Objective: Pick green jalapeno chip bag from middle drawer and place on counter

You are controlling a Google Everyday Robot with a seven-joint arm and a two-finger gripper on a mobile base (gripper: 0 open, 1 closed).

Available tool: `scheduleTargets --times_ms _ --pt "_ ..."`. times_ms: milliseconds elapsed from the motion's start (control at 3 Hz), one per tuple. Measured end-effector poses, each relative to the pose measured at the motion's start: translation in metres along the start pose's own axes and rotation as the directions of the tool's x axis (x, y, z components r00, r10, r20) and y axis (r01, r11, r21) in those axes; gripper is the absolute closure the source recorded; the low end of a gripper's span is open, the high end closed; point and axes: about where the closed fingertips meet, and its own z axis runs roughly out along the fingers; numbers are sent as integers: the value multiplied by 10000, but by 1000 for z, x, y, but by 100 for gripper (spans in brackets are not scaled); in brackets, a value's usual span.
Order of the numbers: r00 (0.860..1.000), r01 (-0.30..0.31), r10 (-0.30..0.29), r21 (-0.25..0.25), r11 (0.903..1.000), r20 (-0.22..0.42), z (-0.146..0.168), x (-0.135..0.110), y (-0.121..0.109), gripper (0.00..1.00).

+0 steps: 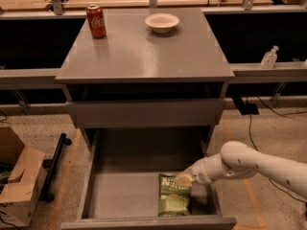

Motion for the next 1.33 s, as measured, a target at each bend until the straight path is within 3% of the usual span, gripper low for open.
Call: scheduleTargets --times_ms 667,1000,1333 --pt "9839 1785 -1783 161 9838 -132 -40 -51 22 12" --pt "9730 2279 -2272 143 9736 -417 -40 -67 25 0" --pt "9676 2452 -2450 -48 9695 -612 -26 -76 22 0"
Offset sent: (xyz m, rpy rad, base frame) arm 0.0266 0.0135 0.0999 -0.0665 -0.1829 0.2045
